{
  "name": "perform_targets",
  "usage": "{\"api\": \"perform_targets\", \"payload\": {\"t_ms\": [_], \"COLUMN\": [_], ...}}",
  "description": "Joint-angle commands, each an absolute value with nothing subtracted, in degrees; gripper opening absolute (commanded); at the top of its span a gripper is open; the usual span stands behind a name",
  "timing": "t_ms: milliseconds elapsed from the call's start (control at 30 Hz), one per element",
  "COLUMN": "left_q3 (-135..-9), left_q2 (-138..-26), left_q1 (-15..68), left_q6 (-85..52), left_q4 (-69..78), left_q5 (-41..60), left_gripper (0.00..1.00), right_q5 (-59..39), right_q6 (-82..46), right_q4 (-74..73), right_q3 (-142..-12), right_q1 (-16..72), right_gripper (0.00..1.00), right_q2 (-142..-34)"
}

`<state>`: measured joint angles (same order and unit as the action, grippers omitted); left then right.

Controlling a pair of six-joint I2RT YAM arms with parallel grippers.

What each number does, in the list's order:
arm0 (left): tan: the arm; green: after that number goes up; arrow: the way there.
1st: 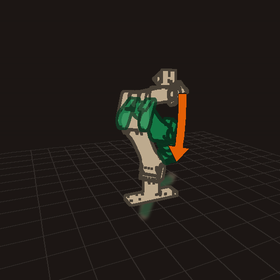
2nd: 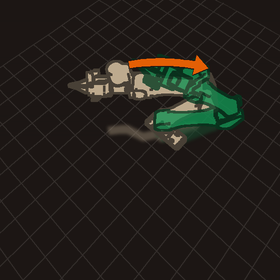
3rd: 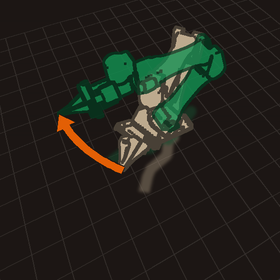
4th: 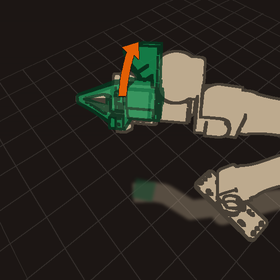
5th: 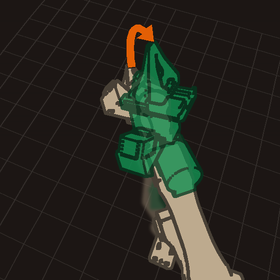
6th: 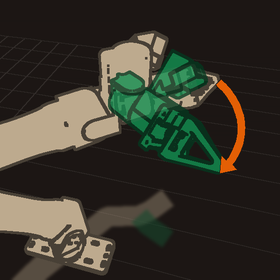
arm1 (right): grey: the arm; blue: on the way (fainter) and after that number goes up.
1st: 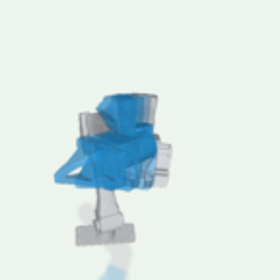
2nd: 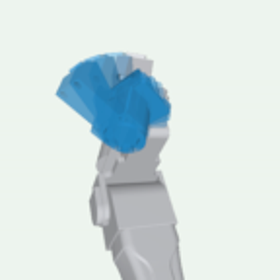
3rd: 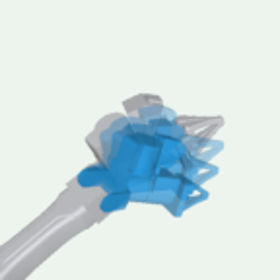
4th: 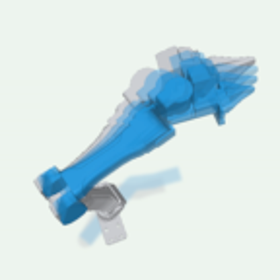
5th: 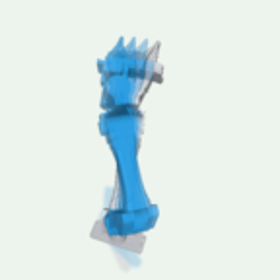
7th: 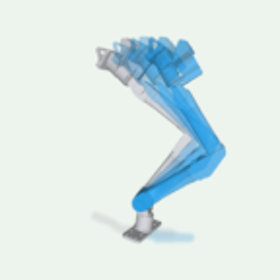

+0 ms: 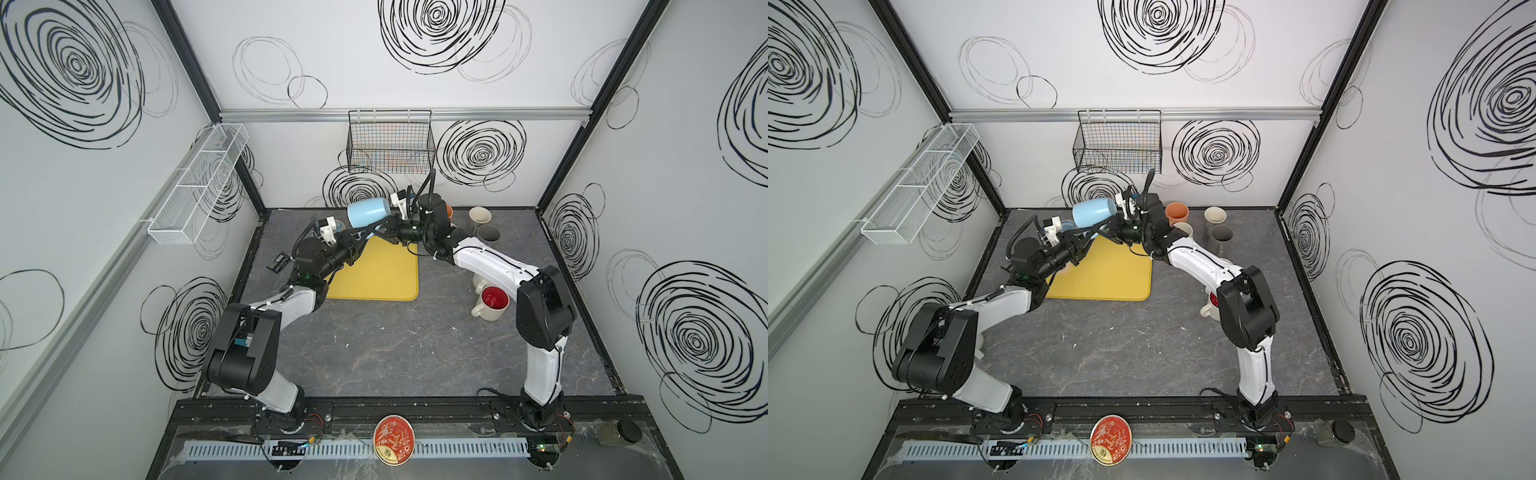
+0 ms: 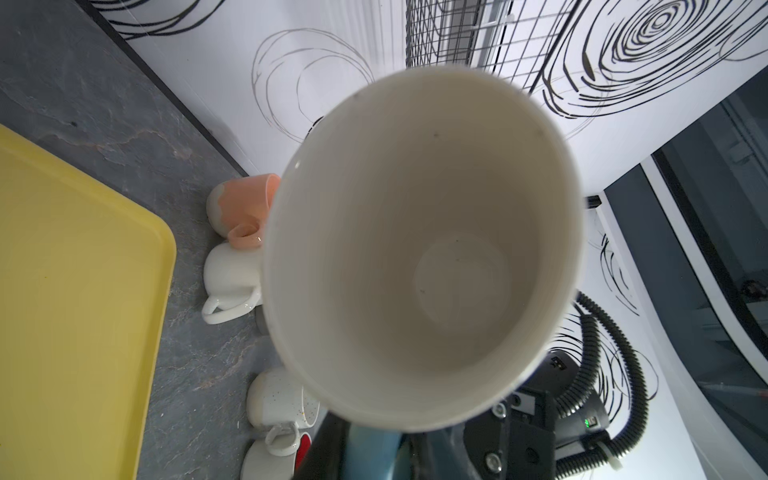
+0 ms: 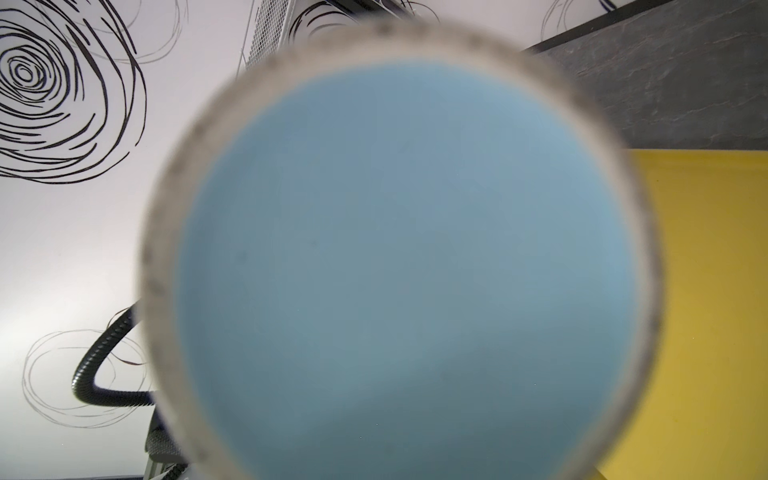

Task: Turn the mug right side up
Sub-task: 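Hand the light blue mug to the left gripper by its handle, then set the light blue mug upright beside the tray with the left gripper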

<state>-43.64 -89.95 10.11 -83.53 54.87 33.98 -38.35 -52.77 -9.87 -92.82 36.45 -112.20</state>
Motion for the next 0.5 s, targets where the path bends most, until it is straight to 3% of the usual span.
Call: {"api": "perform_targets", "payload": {"t_ms": [0,33,100,200,267,467], "left_q3": [-45.1,-45.2,-45.5,-45.2,-44.7,-45.6], "left_q2": [-91.2,-91.3,-91.5,-91.6,-91.8,-91.7], "left_q1": [10.9,10.8,10.7,10.6,10.4,10.6], "left_q6": [-85.8,-86.4,-87.1,-88.5,-89.7,-87.0], "left_q4": [62.9,64.3,65.7,67.7,69.9,66.4], "left_q5": [34.5,34.6,34.8,34.6,34.1,34.5], "left_gripper": [0.09,0.03,0.0,0.0,0.0,0.0], "right_q5": [-42.2,-42.2,-41.4,-39.4,-38.5,-36.7], "right_q6": [-53.6,-53.6,-53.2,-52.1,-51.9,-49.8], "right_q4": [-17.4,-17.0,-15.1,-11.9,-10.5,-4.9], "right_q3": [-94.0,-94.0,-93.7,-92.3,-91.0,-89.4], "right_q1": [36.6,36.6,36.1,34.8,33.7,31.0], "right_gripper": [0.0,0.0,0.0,0.11,0.22,0.4], "right_q2": [-108.4,-108.4,-108.0,-106.7,-105.4,-103.0]}}
